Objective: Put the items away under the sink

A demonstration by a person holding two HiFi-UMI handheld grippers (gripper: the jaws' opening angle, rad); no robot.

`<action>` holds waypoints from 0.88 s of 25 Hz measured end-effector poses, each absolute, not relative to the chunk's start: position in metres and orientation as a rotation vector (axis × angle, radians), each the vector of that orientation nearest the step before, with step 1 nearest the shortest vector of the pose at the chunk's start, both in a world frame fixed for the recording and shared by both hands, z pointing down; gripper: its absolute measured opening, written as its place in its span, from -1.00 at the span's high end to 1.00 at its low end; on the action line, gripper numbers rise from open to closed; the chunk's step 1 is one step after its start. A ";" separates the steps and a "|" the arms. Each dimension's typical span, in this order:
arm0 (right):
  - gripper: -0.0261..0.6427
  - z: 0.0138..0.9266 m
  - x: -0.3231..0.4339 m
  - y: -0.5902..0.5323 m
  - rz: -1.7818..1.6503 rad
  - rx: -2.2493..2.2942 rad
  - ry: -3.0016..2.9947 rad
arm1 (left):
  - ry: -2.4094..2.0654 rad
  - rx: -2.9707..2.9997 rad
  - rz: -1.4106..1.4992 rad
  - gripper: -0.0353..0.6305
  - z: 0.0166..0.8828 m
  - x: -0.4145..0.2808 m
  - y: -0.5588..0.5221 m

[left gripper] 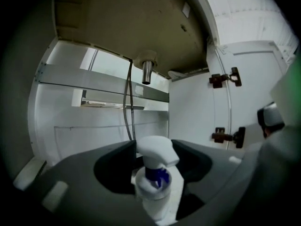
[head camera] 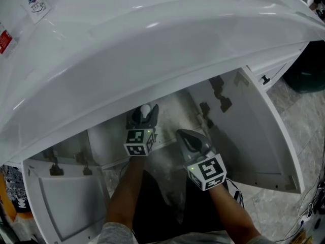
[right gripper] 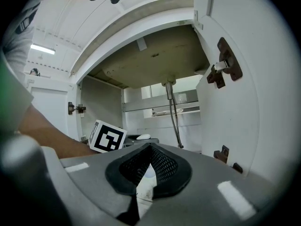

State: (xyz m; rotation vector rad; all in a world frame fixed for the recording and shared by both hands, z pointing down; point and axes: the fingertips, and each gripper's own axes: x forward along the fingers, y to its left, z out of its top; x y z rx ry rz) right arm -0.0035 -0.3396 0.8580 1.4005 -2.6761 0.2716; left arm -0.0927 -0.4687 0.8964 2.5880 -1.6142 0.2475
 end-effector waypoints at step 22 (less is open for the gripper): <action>0.94 0.753 -0.019 -0.289 0.418 1.264 -2.532 | -1.607 2.451 0.325 -0.02 0.791 -0.114 -0.321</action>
